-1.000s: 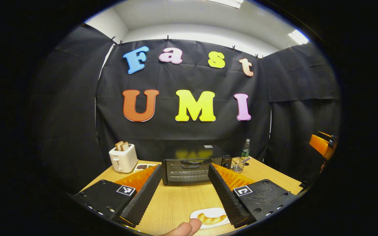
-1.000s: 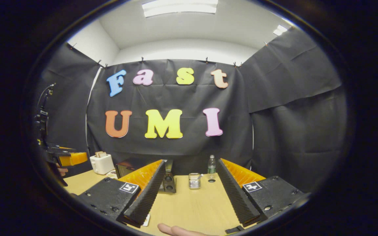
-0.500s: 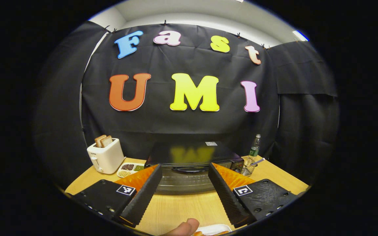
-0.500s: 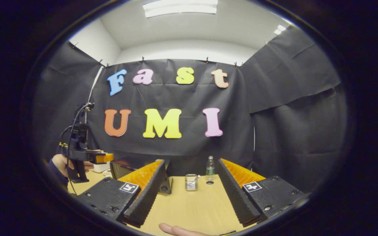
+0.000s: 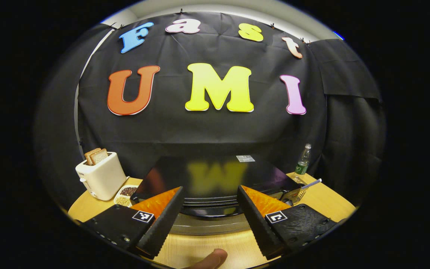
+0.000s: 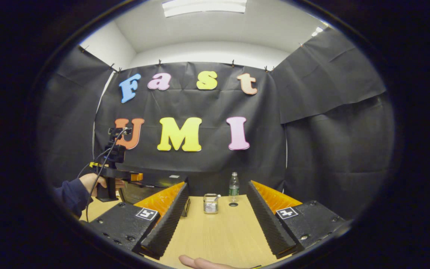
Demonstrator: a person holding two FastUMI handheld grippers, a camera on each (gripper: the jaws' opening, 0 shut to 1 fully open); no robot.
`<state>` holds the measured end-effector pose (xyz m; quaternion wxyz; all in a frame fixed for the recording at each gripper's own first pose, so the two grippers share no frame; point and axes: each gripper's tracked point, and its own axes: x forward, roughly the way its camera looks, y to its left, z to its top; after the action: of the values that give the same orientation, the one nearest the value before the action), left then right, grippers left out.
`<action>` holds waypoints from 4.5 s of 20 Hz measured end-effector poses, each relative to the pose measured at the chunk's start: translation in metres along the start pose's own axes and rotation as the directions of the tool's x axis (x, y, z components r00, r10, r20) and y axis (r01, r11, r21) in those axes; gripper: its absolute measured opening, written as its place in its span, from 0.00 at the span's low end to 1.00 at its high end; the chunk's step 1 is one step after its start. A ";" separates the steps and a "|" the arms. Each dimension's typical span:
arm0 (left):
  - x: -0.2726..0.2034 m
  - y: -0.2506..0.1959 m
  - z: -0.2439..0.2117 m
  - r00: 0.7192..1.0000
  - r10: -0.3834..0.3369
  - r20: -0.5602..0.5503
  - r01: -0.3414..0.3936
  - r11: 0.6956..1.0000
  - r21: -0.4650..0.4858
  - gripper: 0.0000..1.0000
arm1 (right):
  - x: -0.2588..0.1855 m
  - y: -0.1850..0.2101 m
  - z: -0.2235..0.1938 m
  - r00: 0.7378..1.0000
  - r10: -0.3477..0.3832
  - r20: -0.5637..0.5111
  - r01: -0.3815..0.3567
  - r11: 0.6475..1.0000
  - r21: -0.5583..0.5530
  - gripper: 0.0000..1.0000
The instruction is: Open the electric oven with the left hand, put the food in, and close the electric oven.
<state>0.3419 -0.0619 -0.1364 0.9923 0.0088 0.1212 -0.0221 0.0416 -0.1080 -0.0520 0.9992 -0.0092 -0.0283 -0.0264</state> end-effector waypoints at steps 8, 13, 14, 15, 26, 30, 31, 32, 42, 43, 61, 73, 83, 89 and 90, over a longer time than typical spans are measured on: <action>0.009 -0.006 -0.023 0.996 0.027 -0.090 -0.025 0.999 0.024 0.97 | 0.000 -0.014 -0.020 0.998 -0.019 -0.055 0.020 1.000 0.013 0.99; -0.016 -0.012 -0.032 0.993 0.025 -0.112 -0.023 0.999 0.027 0.98 | -0.019 -0.001 -0.018 0.998 0.006 -0.060 -0.004 0.999 0.043 0.97; -0.023 -0.013 -0.035 0.993 0.026 -0.116 -0.023 0.999 0.030 0.98 | -0.023 0.002 -0.017 0.998 0.012 -0.060 -0.010 0.999 0.040 0.98; -0.031 -0.014 -0.039 0.993 0.028 -0.119 -0.023 0.999 0.041 0.98 | -0.027 0.002 -0.016 0.998 0.012 -0.058 -0.010 0.999 0.034 0.99; -0.089 -0.020 -0.086 0.990 0.018 -0.137 -0.019 1.000 -0.010 0.98 | -0.060 0.011 -0.024 0.997 0.009 -0.080 -0.008 1.000 0.017 1.00; -0.102 -0.024 -0.112 0.987 0.022 -0.157 -0.023 1.000 -0.006 0.99 | -0.069 0.017 -0.036 0.994 0.011 -0.108 -0.010 1.000 0.009 1.00; -0.105 -0.023 -0.119 0.986 0.024 -0.164 -0.026 1.000 -0.006 0.98 | -0.070 0.018 -0.040 0.993 0.010 -0.116 -0.009 1.000 0.007 1.00; -0.109 -0.024 -0.128 0.983 0.026 -0.184 -0.028 1.000 -0.009 0.98 | -0.071 0.019 -0.044 0.992 0.010 -0.126 -0.009 1.000 0.007 1.00; -0.128 -0.018 -0.177 0.956 -0.029 -0.291 -0.005 0.993 -0.117 0.95 | -0.066 0.068 -0.105 0.961 0.092 -0.259 -0.094 0.996 0.006 0.97; -0.132 -0.016 -0.177 0.956 -0.040 -0.290 0.000 0.991 -0.135 0.94 | -0.064 0.076 -0.116 0.954 0.117 -0.276 -0.118 0.993 0.015 0.97; -0.201 0.058 -0.119 0.998 -0.009 -0.060 0.001 0.991 -0.137 0.93 | -0.029 0.243 -0.224 0.682 0.562 -0.469 -0.565 0.811 0.151 0.99; -0.038 0.023 -0.010 0.999 -0.009 0.044 0.015 0.992 -0.126 0.93 | 0.005 0.203 -0.191 0.813 0.454 -0.364 -0.469 0.882 0.052 0.99; 0.032 0.020 -0.016 0.997 0.042 -0.058 -0.041 0.999 0.025 0.96 | 0.029 0.145 -0.145 0.953 0.237 -0.186 -0.247 0.969 -0.028 0.97; -0.020 -0.013 -0.038 0.994 -0.044 -0.104 0.047 0.998 0.029 0.98 | 0.014 0.135 -0.125 0.964 0.224 -0.145 -0.232 0.972 -0.034 0.97; -0.024 -0.015 -0.041 0.994 -0.048 -0.102 0.053 0.998 0.044 0.97 | 0.012 0.136 -0.126 0.961 0.229 -0.154 -0.236 0.971 -0.031 0.97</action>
<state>0.3083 -0.0745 -0.1703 0.9836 0.0302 0.1708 -0.0495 0.0678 0.0242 -0.1798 0.9941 -0.0351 0.0487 0.0899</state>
